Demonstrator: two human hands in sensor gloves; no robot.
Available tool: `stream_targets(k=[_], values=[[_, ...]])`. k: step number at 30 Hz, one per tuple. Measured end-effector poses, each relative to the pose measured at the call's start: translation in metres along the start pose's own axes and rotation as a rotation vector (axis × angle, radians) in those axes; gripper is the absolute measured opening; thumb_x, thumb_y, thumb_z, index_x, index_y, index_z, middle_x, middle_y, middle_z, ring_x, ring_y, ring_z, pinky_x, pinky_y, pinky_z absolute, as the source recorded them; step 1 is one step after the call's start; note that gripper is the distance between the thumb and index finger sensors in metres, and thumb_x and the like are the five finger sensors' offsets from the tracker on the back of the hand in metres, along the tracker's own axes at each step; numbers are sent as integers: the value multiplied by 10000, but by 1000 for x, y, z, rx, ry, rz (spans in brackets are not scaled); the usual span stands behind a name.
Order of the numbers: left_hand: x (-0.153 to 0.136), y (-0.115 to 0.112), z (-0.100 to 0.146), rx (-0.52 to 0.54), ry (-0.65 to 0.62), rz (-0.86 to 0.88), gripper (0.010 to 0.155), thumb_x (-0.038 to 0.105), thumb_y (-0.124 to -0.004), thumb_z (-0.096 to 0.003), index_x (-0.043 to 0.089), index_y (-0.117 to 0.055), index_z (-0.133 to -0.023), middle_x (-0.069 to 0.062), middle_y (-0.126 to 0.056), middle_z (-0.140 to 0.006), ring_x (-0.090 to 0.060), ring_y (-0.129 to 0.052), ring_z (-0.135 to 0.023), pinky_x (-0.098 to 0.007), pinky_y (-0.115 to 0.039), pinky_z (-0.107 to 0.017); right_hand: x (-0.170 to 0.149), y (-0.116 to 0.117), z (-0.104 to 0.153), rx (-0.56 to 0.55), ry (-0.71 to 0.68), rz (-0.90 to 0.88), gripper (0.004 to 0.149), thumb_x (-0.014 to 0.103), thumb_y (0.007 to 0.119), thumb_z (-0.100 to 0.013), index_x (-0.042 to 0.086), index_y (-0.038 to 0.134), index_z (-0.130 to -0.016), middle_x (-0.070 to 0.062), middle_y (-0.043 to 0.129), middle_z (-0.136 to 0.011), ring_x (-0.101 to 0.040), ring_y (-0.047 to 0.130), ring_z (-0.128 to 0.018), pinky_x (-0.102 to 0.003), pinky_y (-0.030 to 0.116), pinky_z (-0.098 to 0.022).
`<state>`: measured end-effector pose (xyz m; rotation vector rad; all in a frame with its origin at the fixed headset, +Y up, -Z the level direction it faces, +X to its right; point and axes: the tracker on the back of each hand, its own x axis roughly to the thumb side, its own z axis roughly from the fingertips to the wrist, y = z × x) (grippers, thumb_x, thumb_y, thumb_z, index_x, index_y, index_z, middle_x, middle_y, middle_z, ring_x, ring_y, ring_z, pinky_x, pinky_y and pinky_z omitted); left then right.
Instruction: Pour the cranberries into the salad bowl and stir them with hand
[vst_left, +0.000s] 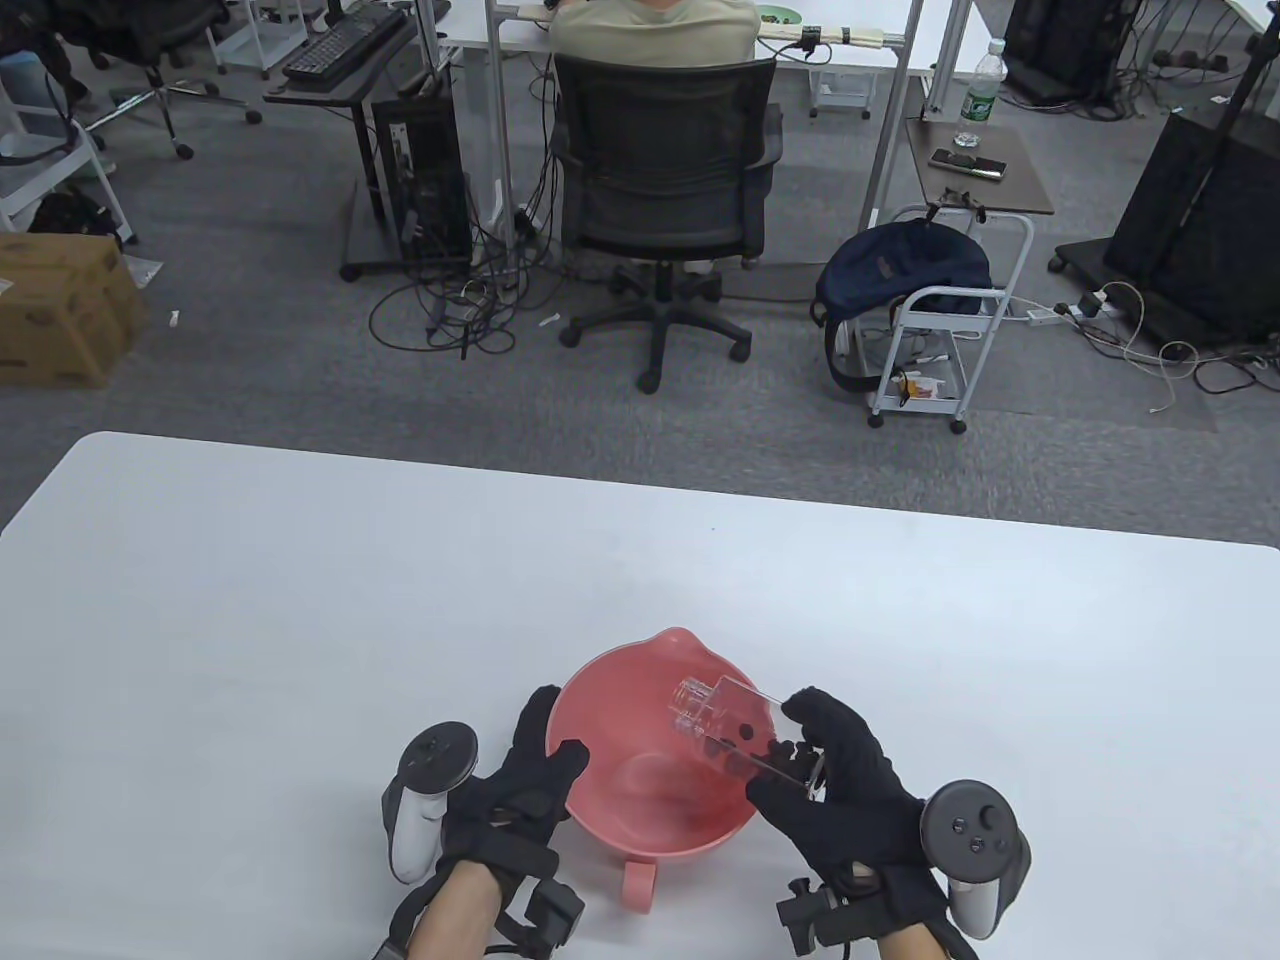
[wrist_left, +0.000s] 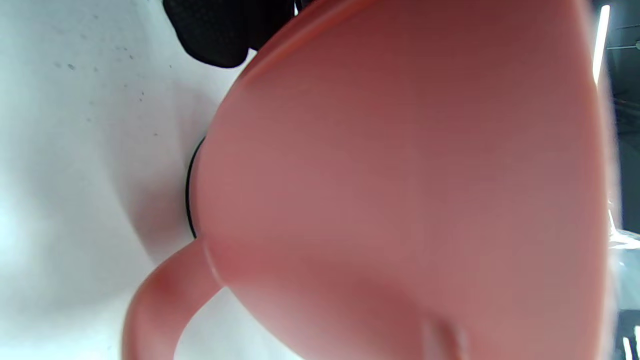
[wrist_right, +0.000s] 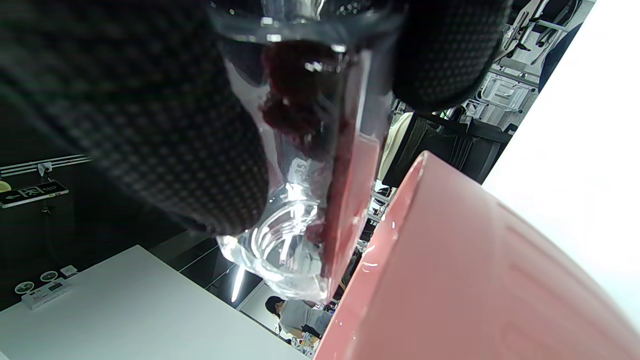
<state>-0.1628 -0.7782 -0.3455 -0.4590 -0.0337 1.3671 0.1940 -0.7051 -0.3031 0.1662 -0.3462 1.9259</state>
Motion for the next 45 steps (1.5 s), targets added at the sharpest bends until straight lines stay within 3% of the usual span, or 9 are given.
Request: stream_targets(k=[22, 31, 33, 36, 39, 41, 42, 44, 45], values=[[3, -6, 1, 21, -12, 33, 679, 575, -545, -643, 381, -137, -1150, -92, -315, -1261, -417, -449, -1126, -533, -578, -793, 16, 8, 6, -33, -20, 26, 789, 571, 1045, -310, 448, 641, -977, -20, 778, -1035, -319, 775, -853, -403, 854, -512], [6, -7, 0, 29, -14, 41, 641, 459, -540, -645, 377, -156, -1151, -88, -312, -1263, -419, -430, -1132, -560, -554, -794, 14, 12, 6, -39, -2, 21, 748, 525, 1066, -314, 444, 691, -956, -24, 774, -1044, -338, 753, -863, -439, 826, -529], [7, -7, 0, 30, -13, 41, 639, 437, -536, -645, 372, -152, -1151, -88, -306, -1263, -422, -425, -1134, -564, -548, -795, 16, 9, 7, -80, -3, 128, 739, 543, 1058, -306, 466, 693, -945, -1, 779, -1040, -320, 762, -861, -424, 838, -530], [7, -8, 0, 42, -11, 49, 641, 411, -538, -640, 375, -150, -1149, -92, -311, -1262, -425, -423, -1134, -564, -544, -796, 14, 10, 6, -13, 5, -15, 736, 533, 1063, -316, 452, 701, -951, -18, 779, -1043, -335, 755, -862, -444, 823, -537], [7, -8, -1, 40, -10, 50, 641, 398, -539, -639, 376, -149, -1149, -93, -306, -1263, -428, -421, -1133, -566, -540, -797, 14, 9, 6, -64, 21, 89, 723, 540, 1063, -300, 474, 716, -931, 3, 791, -1035, -318, 764, -859, -435, 831, -541], [7, -8, 0, 43, -10, 49, 642, 397, -540, -639, 377, -149, -1149, -95, -307, -1262, -424, -423, -1134, -565, -542, -797, 11, 12, 6, 24, 23, -24, 721, 544, 1060, -318, 467, 708, -943, -5, 782, -1043, -321, 757, -863, -443, 817, -553], [7, -8, 0, 44, -10, 48, 643, 397, -541, -638, 376, -152, -1149, -94, -310, -1262, -427, -424, -1133, -566, -543, -795, 12, 13, 7, -21, 30, -43, 714, 509, 1073, -321, 448, 724, -941, -24, 770, -1049, -340, 736, -869, -469, 796, -559], [8, -8, -1, 43, -9, 46, 645, 396, -543, -638, 377, -151, -1149, -96, -308, -1262, -427, -425, -1134, -564, -544, -796, 16, 11, 7, -123, 16, 92, 709, 511, 1076, -299, 460, 738, -920, -6, 785, -1034, -327, 748, -859, -458, 808, -552], [8, -8, -1, 43, -8, 45, 645, 395, -544, -638, 377, -151, -1149, -99, -309, -1262, -427, -426, -1133, -563, -545, -796, 15, 10, 6, -30, 17, 115, 708, 542, 1066, -294, 484, 731, -916, 21, 795, -1032, -299, 764, -861, -433, 824, -552]])
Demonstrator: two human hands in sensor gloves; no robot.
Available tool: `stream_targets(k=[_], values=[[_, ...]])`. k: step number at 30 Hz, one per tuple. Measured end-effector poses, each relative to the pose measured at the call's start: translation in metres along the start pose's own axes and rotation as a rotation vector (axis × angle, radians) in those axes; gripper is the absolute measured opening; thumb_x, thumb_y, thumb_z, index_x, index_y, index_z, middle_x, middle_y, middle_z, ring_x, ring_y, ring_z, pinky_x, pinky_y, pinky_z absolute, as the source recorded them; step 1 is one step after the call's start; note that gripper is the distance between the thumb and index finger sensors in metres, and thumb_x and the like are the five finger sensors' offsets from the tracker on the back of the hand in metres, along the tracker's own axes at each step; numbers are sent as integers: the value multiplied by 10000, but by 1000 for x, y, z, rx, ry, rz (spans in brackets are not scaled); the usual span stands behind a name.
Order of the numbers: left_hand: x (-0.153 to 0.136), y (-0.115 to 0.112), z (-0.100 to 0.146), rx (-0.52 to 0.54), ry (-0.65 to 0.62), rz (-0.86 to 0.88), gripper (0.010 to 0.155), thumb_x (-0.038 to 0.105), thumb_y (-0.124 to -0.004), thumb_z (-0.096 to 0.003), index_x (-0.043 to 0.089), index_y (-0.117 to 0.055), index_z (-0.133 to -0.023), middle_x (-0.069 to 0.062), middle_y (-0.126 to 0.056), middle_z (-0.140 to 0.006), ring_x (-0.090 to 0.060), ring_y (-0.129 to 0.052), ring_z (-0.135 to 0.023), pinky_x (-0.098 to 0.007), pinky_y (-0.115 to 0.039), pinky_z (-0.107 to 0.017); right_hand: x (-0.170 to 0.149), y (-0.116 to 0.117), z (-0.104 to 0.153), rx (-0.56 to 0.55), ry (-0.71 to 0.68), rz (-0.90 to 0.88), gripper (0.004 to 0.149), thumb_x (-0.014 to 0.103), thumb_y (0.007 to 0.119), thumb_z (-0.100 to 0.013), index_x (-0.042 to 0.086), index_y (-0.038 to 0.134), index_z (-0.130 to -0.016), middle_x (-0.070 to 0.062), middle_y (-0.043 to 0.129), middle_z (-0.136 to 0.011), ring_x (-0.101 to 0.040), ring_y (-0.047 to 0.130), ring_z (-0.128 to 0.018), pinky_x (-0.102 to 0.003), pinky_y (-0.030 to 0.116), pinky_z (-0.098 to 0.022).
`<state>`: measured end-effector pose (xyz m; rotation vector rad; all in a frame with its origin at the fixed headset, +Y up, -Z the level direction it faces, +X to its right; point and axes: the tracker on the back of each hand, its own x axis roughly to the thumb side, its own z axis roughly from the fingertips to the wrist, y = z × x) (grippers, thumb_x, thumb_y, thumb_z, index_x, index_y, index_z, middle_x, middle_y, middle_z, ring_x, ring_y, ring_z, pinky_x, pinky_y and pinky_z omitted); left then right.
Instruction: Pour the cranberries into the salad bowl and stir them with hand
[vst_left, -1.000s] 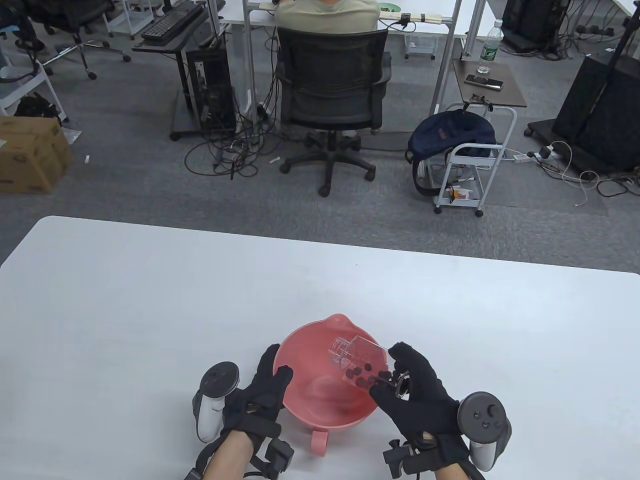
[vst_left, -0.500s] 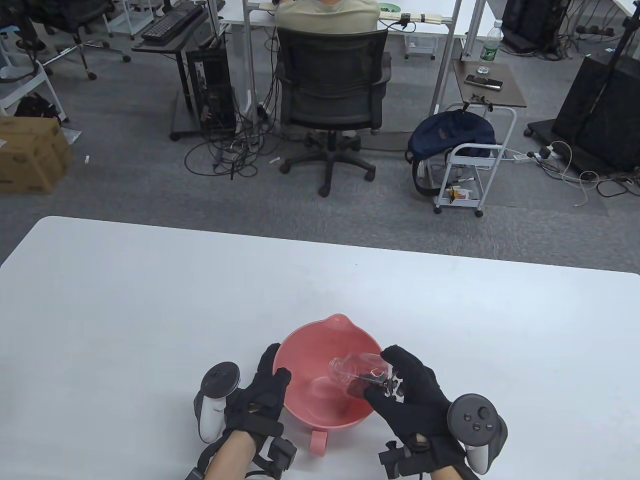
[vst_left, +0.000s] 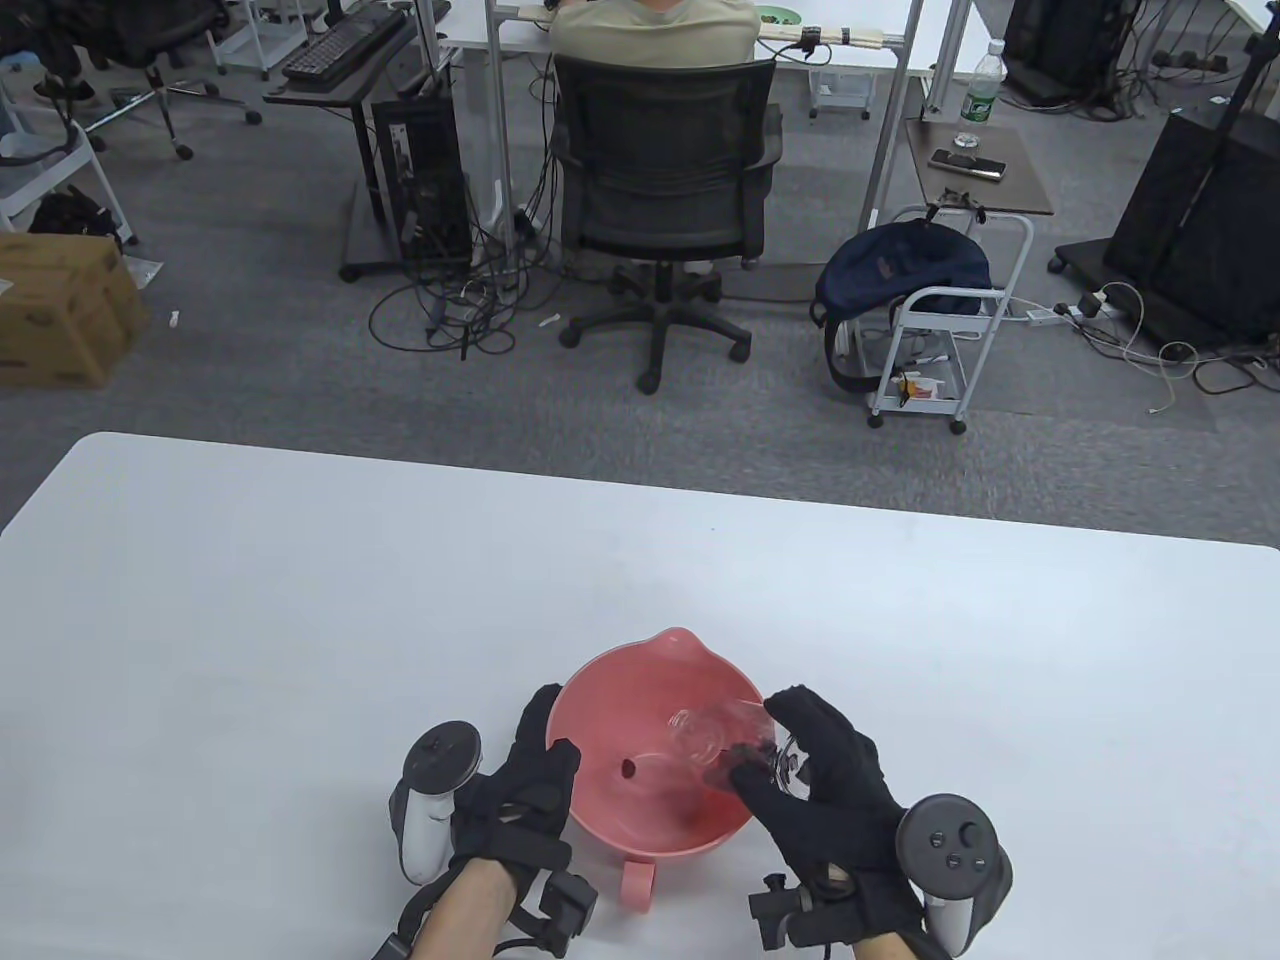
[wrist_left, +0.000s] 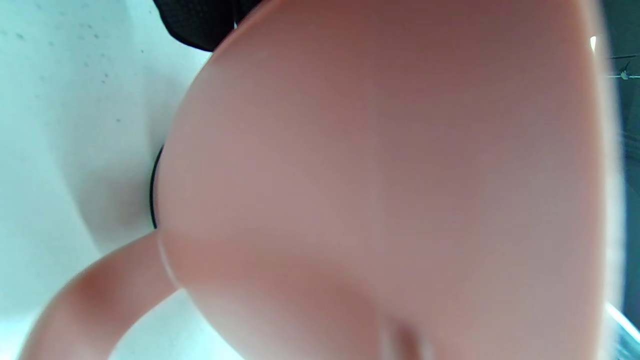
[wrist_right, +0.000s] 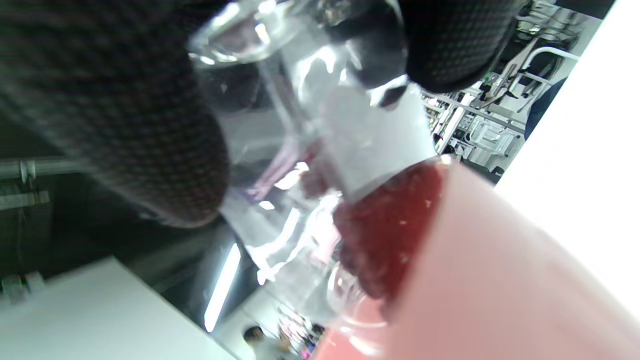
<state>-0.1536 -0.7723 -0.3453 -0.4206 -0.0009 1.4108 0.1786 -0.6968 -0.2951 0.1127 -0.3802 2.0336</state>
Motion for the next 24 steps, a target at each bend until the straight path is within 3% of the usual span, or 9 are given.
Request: stream_targets(k=[2, 4, 7, 10, 13, 16, 18, 21, 24], values=[[0, 0, 0, 5, 1, 0, 646, 393, -547, -637, 377, -154, -1150, -100, -310, -1261, -426, -429, -1132, -563, -547, -795, -3, 3, 2, 50, 4, -136, 715, 536, 1063, -328, 460, 710, -945, 0, 765, -1055, -313, 738, -877, -449, 798, -571], [0, 0, 0, 7, 1, 0, 647, 391, -550, -635, 378, -156, -1149, -101, -313, -1260, -425, -434, -1131, -563, -549, -794, -1, 2, 2, -94, 16, -94, 704, 496, 1083, -301, 446, 750, -919, -15, 784, -1035, -333, 740, -863, -473, 792, -560], [0, 0, 0, 6, 2, -7, 650, 388, -552, -636, 378, -152, -1148, -104, -312, -1259, -426, -436, -1130, -560, -550, -795, -2, 1, 1, 33, -6, -92, 708, 549, 1056, -316, 470, 718, -933, 13, 777, -1046, -302, 752, -870, -444, 805, -575], [0, 1, 0, 8, 2, -10, 658, 383, -556, -634, 378, -143, -1147, -109, -314, -1258, -427, -444, -1128, -558, -555, -793, 1, 1, 3, -83, 14, -78, 700, 509, 1072, -307, 452, 742, -922, -6, 775, -1041, -326, 741, -866, -472, 794, -570], [0, 1, 0, 11, 1, -12, 660, 379, -558, -634, 377, -144, -1146, -111, -316, -1257, -428, -446, -1127, -558, -557, -792, 1, 2, 2, 53, -14, -132, 707, 546, 1050, -329, 465, 709, -943, 6, 759, -1057, -308, 739, -879, -452, 798, -580], [0, 1, 0, 11, 1, -15, 660, 379, -559, -633, 376, -143, -1146, -111, -318, -1256, -427, -450, -1126, -555, -559, -793, 4, 1, 3, -87, -3, -55, 696, 505, 1068, -308, 451, 743, -921, -8, 765, -1046, -325, 737, -872, -478, 792, -574], [0, 1, 1, 14, 1, -18, 661, 376, -560, -633, 376, -143, -1146, -114, -318, -1256, -430, -452, -1124, -555, -561, -791, 3, 1, 2, 37, -25, -43, 701, 553, 1046, -318, 473, 716, -932, 21, 766, -1051, -298, 750, -877, -447, 809, -581], [0, 2, 0, 16, 2, -20, 660, 374, -561, -633, 375, -147, -1146, -113, -320, -1255, -427, -458, -1123, -552, -565, -790, 3, 2, 5, -102, 12, -110, 695, 496, 1063, -322, 436, 736, -932, -21, 750, -1055, -340, 725, -880, -490, 781, -579], [0, 1, 1, 15, 3, -19, 660, 372, -561, -633, 375, -146, -1145, -114, -317, -1255, -428, -454, -1124, -553, -562, -792, 3, -1, 2, 29, -25, -56, 698, 554, 1041, -322, 468, 715, -933, 22, 757, -1057, -298, 747, -882, -453, 806, -583]])
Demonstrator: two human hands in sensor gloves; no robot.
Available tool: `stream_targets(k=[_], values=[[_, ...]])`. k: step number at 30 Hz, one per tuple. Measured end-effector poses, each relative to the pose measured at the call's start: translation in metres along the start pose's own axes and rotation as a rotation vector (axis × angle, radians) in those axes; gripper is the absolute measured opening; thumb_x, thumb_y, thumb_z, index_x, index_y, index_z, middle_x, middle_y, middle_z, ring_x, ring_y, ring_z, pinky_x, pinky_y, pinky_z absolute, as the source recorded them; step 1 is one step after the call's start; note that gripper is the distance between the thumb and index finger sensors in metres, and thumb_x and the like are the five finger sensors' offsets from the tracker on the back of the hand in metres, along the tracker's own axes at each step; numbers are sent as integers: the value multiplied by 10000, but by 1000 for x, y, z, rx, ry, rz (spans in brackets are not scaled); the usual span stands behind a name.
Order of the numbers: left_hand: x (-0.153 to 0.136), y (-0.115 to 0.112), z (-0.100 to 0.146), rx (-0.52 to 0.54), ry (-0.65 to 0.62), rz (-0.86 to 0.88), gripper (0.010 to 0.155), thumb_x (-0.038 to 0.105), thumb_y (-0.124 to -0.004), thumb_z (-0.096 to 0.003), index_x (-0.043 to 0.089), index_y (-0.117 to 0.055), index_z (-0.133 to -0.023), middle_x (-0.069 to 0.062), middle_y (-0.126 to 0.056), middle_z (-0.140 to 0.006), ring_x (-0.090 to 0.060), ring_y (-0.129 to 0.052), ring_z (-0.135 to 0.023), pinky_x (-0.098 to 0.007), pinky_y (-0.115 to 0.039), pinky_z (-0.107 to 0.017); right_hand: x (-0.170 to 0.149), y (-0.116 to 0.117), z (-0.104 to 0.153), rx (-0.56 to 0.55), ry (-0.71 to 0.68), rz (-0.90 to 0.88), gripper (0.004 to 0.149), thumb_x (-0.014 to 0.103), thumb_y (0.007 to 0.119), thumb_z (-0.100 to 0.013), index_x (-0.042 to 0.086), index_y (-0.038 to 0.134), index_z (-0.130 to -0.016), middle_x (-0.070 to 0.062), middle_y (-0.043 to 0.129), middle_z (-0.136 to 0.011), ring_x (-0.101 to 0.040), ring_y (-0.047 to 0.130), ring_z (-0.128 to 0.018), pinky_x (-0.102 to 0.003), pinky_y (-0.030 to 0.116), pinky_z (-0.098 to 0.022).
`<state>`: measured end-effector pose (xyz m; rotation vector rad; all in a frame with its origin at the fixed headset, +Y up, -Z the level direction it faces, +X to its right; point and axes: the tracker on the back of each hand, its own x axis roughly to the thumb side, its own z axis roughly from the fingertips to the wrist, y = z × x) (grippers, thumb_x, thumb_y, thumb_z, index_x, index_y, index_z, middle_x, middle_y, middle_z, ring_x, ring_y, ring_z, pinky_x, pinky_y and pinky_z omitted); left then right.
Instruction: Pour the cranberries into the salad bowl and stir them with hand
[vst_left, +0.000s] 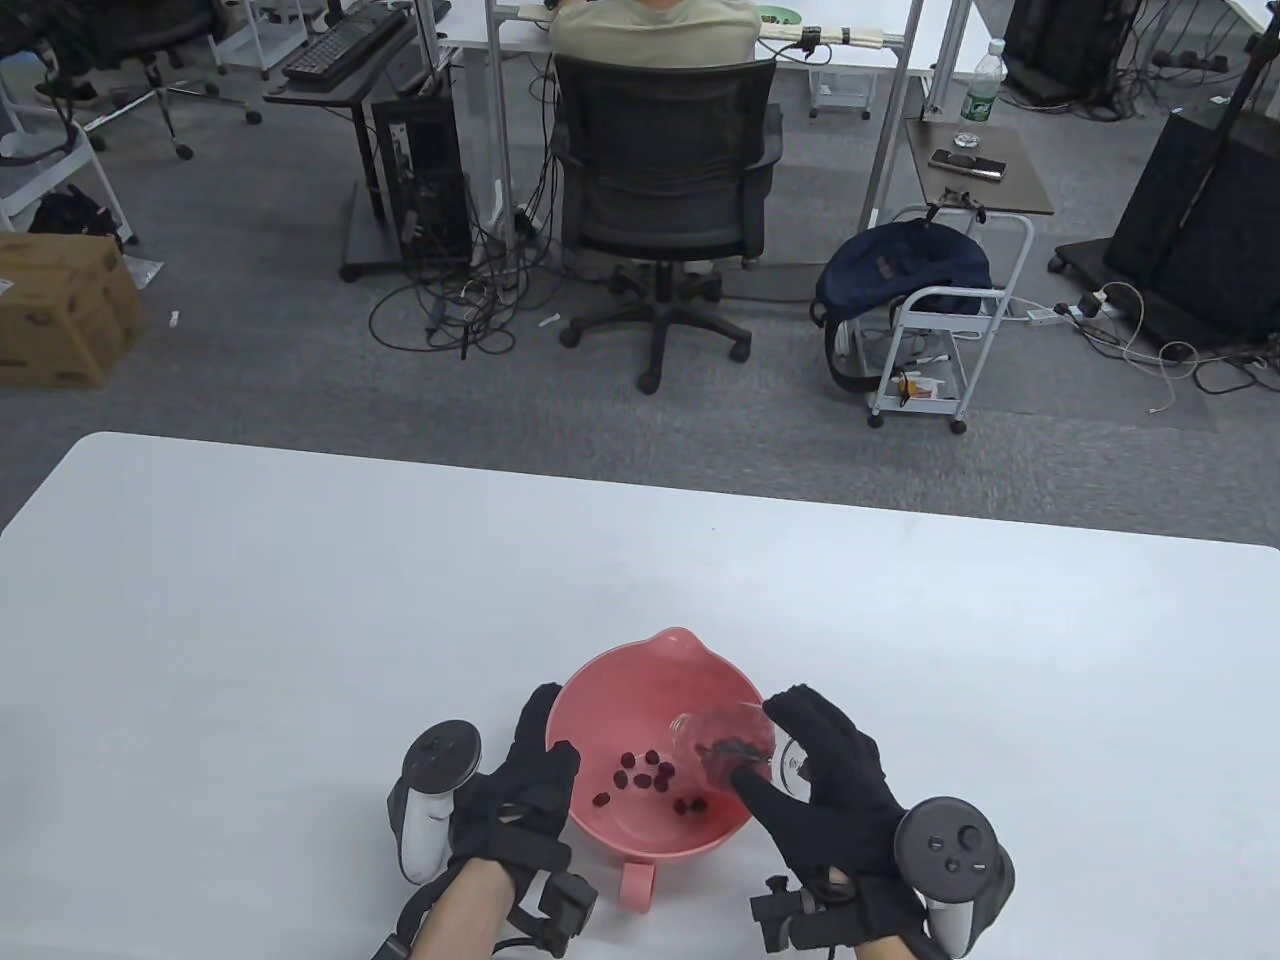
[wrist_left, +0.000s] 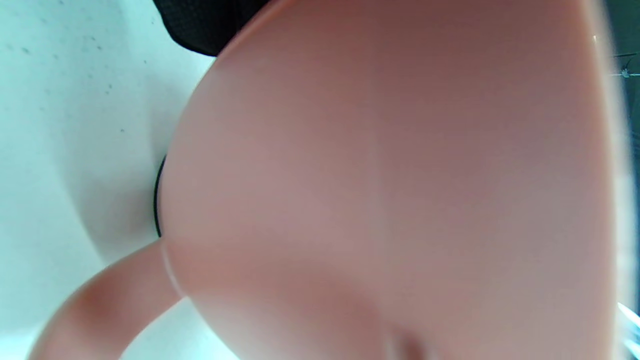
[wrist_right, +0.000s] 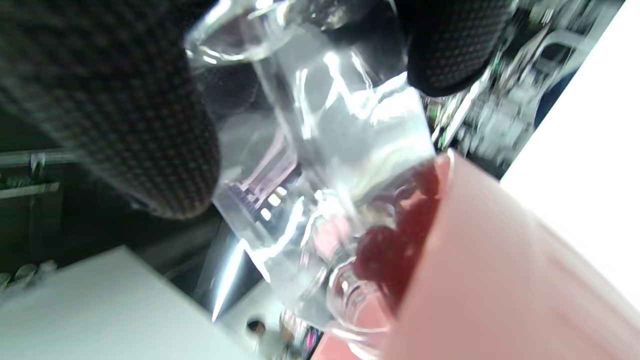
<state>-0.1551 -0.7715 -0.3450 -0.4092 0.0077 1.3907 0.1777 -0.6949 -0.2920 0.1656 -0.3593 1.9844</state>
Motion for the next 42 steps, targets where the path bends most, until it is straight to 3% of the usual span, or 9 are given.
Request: stream_targets(k=[9, 19, 21, 24, 27, 30, 38, 40, 42], values=[[0, 0, 0, 3, -1, -5, 665, 367, -565, -631, 373, -144, -1146, -115, -321, -1255, -429, -463, -1121, -552, -566, -790, -1, 1, 3, -154, 59, -70, 687, 500, 1047, -336, 427, 724, -938, -20, 719, -1066, -340, 708, -890, -498, 774, -584], [0, 1, 1, 8, -2, -8, 659, 354, -571, -629, 372, -158, -1142, -117, -321, -1254, -429, -470, -1119, -548, -571, -789, -3, -1, 2, -27, 25, -102, 671, 554, 1014, -359, 452, 703, -945, 2, 710, -1077, -310, 723, -901, -468, 794, -593], [0, 1, 0, 9, -2, -10, 659, 352, -571, -629, 371, -159, -1142, -117, -322, -1254, -430, -471, -1119, -549, -570, -789, 0, 0, 4, -172, 37, -104, 663, 490, 1042, -340, 423, 742, -927, -25, 712, -1069, -345, 706, -896, -510, 769, -588], [0, 1, 1, 7, -1, -8, 659, 352, -572, -629, 371, -160, -1143, -117, -322, -1254, -429, -470, -1118, -549, -570, -789, 4, 0, 2, 41, -17, -48, 667, 574, 1011, -352, 473, 706, -937, 25, 723, -1072, -290, 735, -897, -447, 805, -594], [0, 1, 1, 10, -2, -11, 661, 352, -573, -628, 372, -158, -1142, -116, -323, -1253, -427, -474, -1119, -548, -572, -789, 6, 6, 5, -151, 11, -2, 661, 495, 1048, -331, 425, 753, -918, -18, 727, -1061, -337, 721, -887, -501, 779, -583], [0, 1, 1, 9, -1, -8, 662, 350, -574, -628, 374, -158, -1142, -116, -323, -1253, -426, -475, -1119, -548, -573, -788, 3, 9, 4, 27, -13, -27, 662, 561, 1015, -352, 463, 714, -934, 18, 719, -1072, -296, 735, -897, -455, 804, -593], [1, 1, 1, 12, -5, -16, 672, 336, -581, -624, 356, -153, -1141, -120, -316, -1251, -435, -460, -1117, -547, -571, -788, 7, 13, 7, -108, -5, -52, 659, 475, 1058, -333, 403, 762, -918, -35, 731, -1059, -339, 719, -882, -517, 767, -580], [1, 1, 1, 13, -5, -19, 673, 333, -582, -623, 356, -153, -1141, -117, -314, -1252, -432, -459, -1117, -546, -571, -789, 10, 10, 5, -29, -40, 167, 660, 558, 1043, -305, 466, 759, -894, 26, 766, -1038, -267, 767, -860, -449, 816, -564], [1, 1, 1, 13, -5, -17, 673, 332, -583, -623, 354, -153, -1141, -119, -314, -1251, -434, -458, -1117, -546, -571, -789, 7, 12, 5, 40, -41, 2, 670, 576, 1022, -333, 464, 726, -923, 26, 748, -1059, -267, 761, -873, -440, 817, -573]])
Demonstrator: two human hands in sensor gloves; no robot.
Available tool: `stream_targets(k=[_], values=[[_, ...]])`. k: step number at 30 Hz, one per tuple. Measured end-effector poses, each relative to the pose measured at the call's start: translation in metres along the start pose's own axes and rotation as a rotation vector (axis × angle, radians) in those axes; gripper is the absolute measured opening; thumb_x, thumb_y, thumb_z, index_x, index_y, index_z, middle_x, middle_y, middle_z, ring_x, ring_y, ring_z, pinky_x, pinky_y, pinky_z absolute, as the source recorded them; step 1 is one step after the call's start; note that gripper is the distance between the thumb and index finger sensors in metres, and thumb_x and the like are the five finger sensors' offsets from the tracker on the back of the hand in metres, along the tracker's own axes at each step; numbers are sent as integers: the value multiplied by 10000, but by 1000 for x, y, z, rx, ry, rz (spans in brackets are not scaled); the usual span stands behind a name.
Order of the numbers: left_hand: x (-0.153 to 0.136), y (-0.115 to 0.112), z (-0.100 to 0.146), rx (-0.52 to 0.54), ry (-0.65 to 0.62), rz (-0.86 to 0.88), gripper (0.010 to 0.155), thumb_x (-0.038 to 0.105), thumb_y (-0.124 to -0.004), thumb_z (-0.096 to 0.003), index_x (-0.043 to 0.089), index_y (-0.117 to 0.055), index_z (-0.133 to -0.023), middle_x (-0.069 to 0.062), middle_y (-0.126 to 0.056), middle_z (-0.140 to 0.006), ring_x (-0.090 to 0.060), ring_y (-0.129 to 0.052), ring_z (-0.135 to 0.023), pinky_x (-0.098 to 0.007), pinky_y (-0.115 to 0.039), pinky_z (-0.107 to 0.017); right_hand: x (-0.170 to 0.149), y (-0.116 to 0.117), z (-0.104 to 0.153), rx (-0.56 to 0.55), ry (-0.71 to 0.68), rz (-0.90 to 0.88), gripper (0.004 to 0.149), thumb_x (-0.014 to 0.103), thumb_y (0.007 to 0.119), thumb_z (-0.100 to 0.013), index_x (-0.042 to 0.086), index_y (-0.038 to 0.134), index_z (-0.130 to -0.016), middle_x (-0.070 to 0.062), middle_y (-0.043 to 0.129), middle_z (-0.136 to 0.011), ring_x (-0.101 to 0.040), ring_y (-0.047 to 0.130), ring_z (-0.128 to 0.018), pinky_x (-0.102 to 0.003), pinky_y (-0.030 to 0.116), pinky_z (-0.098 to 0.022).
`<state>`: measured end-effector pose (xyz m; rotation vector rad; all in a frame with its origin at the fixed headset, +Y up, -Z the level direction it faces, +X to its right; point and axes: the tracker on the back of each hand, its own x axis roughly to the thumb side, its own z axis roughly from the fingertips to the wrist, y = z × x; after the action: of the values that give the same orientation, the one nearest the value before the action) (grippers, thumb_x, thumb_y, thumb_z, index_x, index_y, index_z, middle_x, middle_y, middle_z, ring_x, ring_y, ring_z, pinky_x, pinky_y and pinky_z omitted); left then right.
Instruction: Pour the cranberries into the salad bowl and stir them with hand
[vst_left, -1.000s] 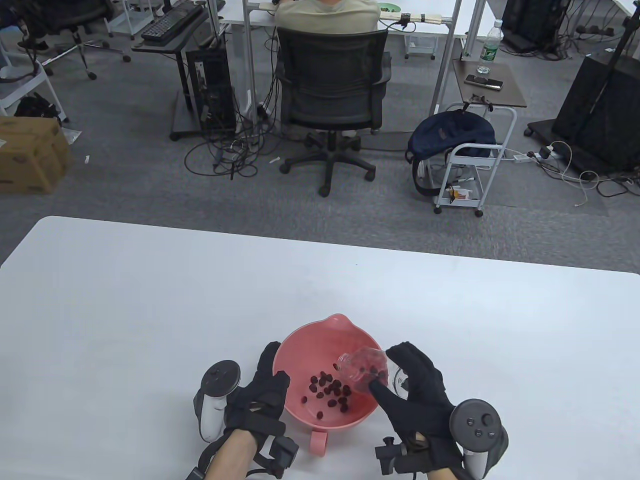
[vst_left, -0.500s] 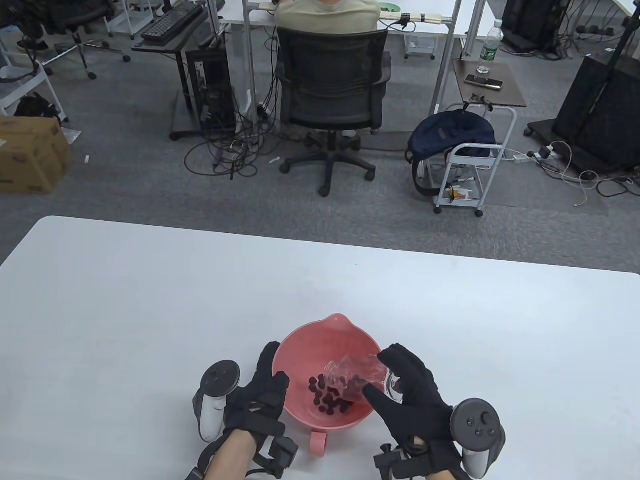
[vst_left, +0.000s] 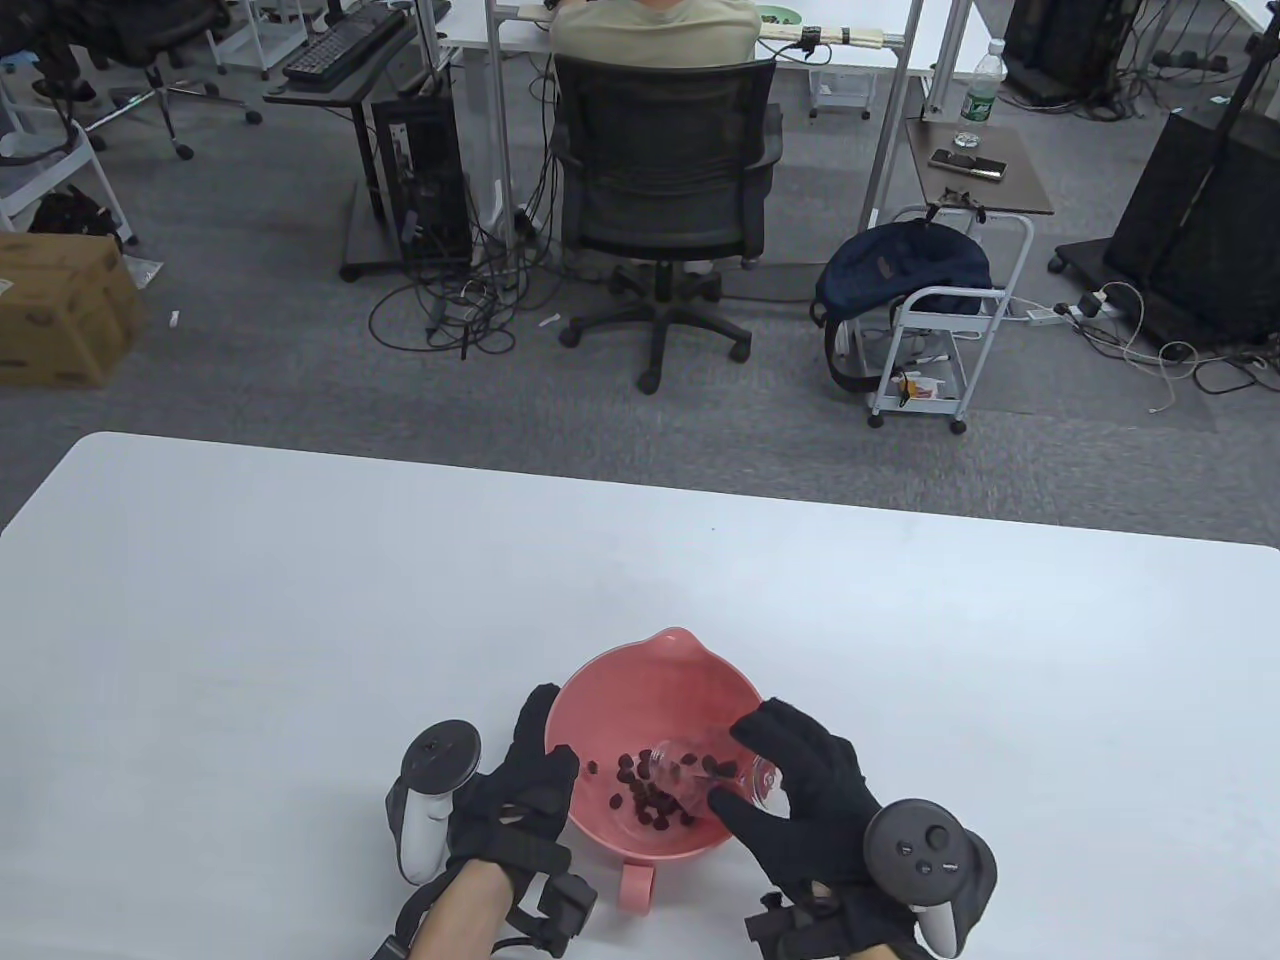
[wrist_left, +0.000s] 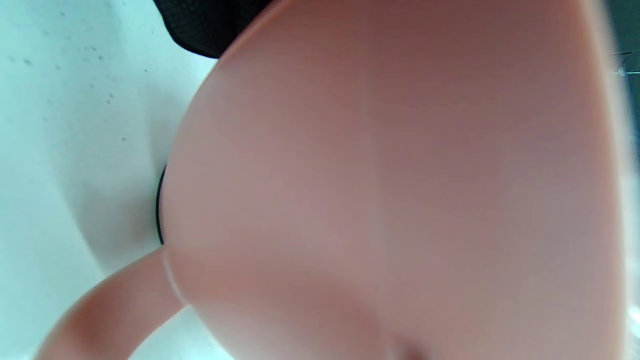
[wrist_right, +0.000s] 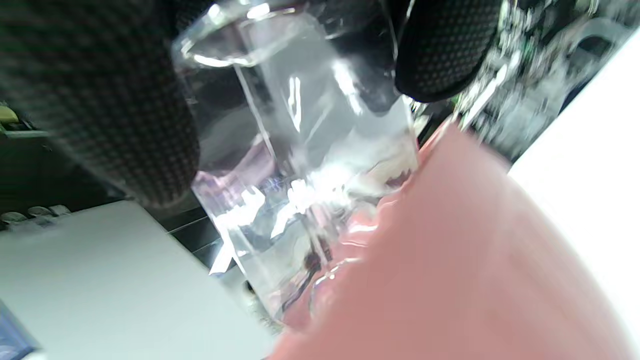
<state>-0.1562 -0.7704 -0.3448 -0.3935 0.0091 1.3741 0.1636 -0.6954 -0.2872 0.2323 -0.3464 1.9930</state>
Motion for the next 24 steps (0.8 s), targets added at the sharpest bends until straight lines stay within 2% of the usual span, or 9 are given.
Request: stream_targets(k=[2, 4, 7, 10, 12, 14, 17, 20, 24], values=[[0, 0, 0, 0, -1, -2, 674, 332, -584, -622, 356, -155, -1141, -118, -316, -1251, -436, -456, -1117, -546, -571, -789, 0, 2, 1, -145, 44, -49, 664, 460, 1071, -321, 396, 775, -911, -36, 746, -1057, -332, 733, -882, -519, 771, -579], [0, 0, 0, -2, -1, 0, 674, 332, -584, -623, 356, -154, -1141, -121, -309, -1251, -440, -440, -1117, -546, -569, -789, 1, -1, -1, -35, 13, 179, 667, 549, 1048, -301, 456, 759, -895, 24, 772, -1038, -263, 781, -865, -449, 822, -568], [0, 0, 0, -1, -2, 1, 674, 329, -584, -622, 355, -156, -1141, -122, -306, -1250, -449, -420, -1116, -546, -567, -789, -2, 1, 1, -102, 31, -74, 670, 507, 1057, -318, 417, 761, -913, -18, 762, -1050, -303, 762, -873, -487, 800, -567], [0, 0, 0, -1, -2, -2, 675, 328, -585, -622, 354, -155, -1141, -124, -300, -1250, -452, -410, -1115, -545, -566, -789, 1, -3, -1, -57, 15, 177, 671, 566, 1050, -292, 452, 766, -889, 10, 783, -1019, -257, 798, -837, -444, 821, -560], [0, 0, 0, 0, -2, 0, 675, 328, -586, -621, 354, -157, -1142, -124, -300, -1250, -454, -407, -1115, -545, -566, -789, -1, -3, 0, -22, 11, 42, 674, 601, 1026, -305, 460, 749, -903, 18, 790, -1023, -242, 814, -834, -433, 826, -567], [0, 0, 0, 0, -2, -4, 674, 328, -585, -621, 354, -159, -1143, -124, -299, -1250, -457, -401, -1115, -545, -564, -790, -2, -1, 0, -119, 47, -60, 671, 496, 1066, -315, 391, 776, -911, -49, 768, -1037, -321, 772, -848, -500, 778, -567], [0, 0, 0, -3, -2, -2, 673, 329, -585, -621, 358, -160, -1142, -125, -293, -1250, -457, -393, -1115, -546, -562, -790, -1, -6, -1, -1, -2, 139, 679, 619, 1021, -301, 469, 744, -903, 29, 786, -1022, -227, 818, -830, -402, 839, -554], [0, 0, 0, -1, -2, -4, 672, 327, -587, -621, 357, -163, -1142, -126, -296, -1249, -459, -392, -1114, -546, -562, -790, -2, -3, -1, -93, 31, -76, 676, 537, 1048, -308, 413, 767, -909, -21, 782, -1031, -299, 803, -840, -467, 812, -555], [0, 0, 1, 1, -1, -3, 675, 325, -588, -620, 354, -162, -1143, -128, -293, -1249, -461, -393, -1113, -546, -563, -789, -11, -11, 0, -174, 98, -53, 703, 532, 1046, -307, 399, 722, -916, -12, 739, -1043, -305, 841, -856, -470, 869, -539]])
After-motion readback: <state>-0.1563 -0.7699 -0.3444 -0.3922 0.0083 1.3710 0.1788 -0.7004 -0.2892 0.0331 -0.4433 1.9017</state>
